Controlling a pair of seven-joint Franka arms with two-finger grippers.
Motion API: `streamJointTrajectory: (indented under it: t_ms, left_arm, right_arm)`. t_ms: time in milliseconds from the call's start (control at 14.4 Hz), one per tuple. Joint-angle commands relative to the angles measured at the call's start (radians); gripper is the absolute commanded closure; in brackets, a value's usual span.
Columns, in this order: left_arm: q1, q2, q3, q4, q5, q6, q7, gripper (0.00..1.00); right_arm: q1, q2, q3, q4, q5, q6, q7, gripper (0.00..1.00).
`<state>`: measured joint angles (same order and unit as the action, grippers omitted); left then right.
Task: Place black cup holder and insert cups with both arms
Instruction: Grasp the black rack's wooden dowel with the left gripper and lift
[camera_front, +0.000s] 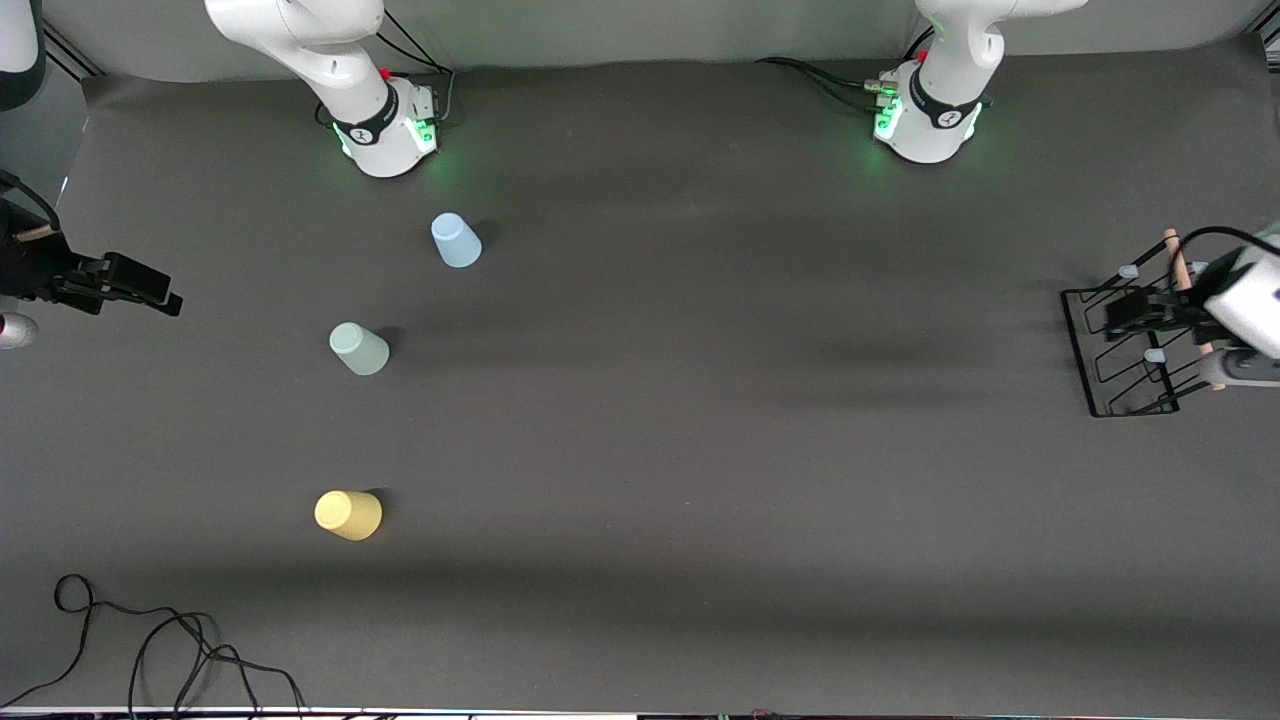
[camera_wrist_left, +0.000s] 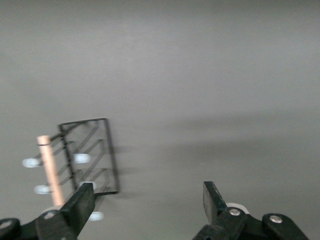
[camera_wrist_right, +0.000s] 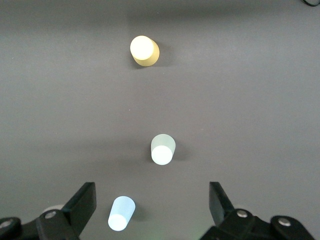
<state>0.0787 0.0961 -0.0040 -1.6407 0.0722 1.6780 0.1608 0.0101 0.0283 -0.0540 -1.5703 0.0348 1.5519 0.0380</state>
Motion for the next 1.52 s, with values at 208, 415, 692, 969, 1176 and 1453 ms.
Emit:
streamJointTrajectory:
  t_ms: [208,415,692,969,1176,1453]
  left_arm:
    - [0.133,0.043,-0.001,0.012,0.047,0.009,0.149,0.05]
    - [0.217,0.051,-0.001,-0.053,0.047,0.107,0.271,0.05]
    - [0.348,0.059,-0.002,-0.192,0.018,0.291,0.442,0.07]
    - [0.388,0.048,-0.001,-0.361,-0.040,0.448,0.468,0.12]
    - [0.388,0.044,-0.001,-0.419,-0.052,0.477,0.456,0.20]
    - [0.403,0.044,0.001,-0.458,-0.065,0.487,0.430,0.51]
  right_arm:
    - [0.004,-0.005,0.003,-0.005,-0.009,0.014,0.013,0.00]
    - [0.004,-0.005,0.005,-0.005,-0.009,0.014,0.014,0.00]
    - [0.004,-0.005,0.005,-0.005,-0.009,0.014,0.014,0.00]
    - [0.004,-0.001,0.005,-0.008,-0.012,0.014,0.016,0.00]
    - [0.004,-0.001,0.006,-0.005,-0.012,0.016,0.016,0.00]
    - [0.005,0.002,0.006,-0.008,-0.013,0.016,0.016,0.00]
